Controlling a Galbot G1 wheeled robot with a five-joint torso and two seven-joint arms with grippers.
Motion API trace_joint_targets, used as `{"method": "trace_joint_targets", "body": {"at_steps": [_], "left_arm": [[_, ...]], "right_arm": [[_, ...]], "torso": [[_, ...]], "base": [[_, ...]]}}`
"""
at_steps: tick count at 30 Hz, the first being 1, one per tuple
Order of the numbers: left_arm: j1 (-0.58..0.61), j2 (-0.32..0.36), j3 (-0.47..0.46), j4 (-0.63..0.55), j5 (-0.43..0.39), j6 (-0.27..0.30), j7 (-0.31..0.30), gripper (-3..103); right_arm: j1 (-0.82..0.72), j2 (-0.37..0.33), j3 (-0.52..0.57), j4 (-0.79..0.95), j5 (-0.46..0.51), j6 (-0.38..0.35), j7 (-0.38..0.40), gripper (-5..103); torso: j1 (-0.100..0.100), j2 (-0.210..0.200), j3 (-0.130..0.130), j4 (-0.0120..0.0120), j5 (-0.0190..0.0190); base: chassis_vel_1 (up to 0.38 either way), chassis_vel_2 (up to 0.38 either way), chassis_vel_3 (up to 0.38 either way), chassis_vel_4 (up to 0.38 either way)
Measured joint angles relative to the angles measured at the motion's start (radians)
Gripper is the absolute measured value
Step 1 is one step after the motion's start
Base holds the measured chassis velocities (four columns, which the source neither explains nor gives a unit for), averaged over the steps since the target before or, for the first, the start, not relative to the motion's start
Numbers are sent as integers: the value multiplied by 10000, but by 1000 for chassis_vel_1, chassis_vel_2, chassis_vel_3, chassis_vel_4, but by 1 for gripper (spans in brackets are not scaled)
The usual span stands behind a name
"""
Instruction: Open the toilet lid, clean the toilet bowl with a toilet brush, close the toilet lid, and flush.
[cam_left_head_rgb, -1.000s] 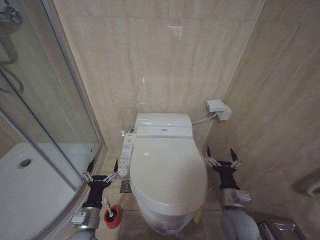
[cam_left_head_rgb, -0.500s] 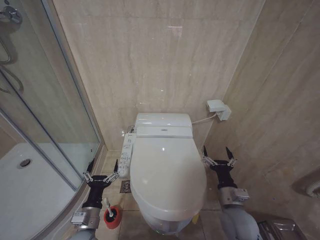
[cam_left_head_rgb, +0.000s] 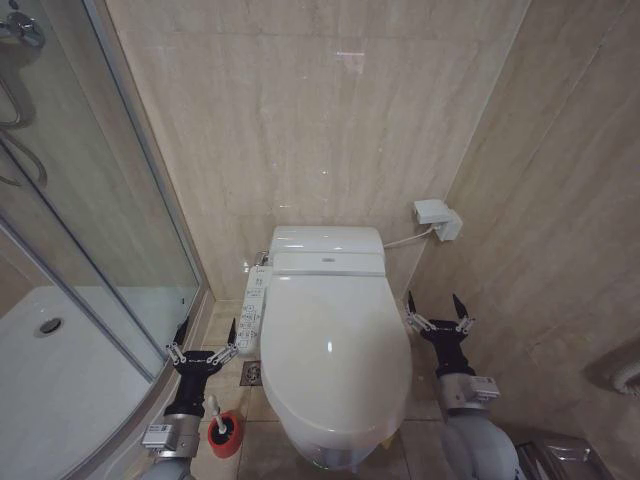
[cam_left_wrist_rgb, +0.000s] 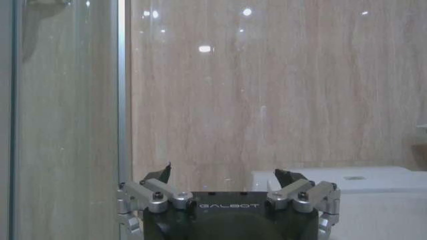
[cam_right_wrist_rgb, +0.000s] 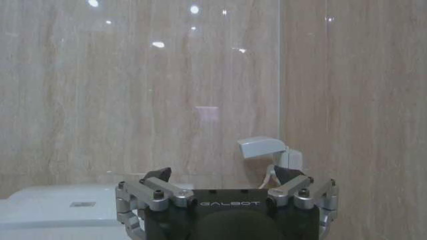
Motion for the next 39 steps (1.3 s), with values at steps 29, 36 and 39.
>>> {"method": "trace_joint_targets", "body": {"at_steps": [29,36,39], "left_arm": [[-310,100,375,-267,-271,1039,-456,100],[-848,271,1010,-756,-766,2823,-1251,100],[-1134,431,1413,-1140,-916,3840,-1791,100]], "right_arm": [[0,-1,-2,-1,8,1,20,100],[0,-2,-2,-2,7,1,21,100],[1,-2,-3,-1,8,1,20,100]], "torso": [[0,0,0,0,0],[0,0,0,0,0],[0,-1,1,-1,-5]], "base": [[0,0,0,0],[0,0,0,0],[0,0,0,0]]}}
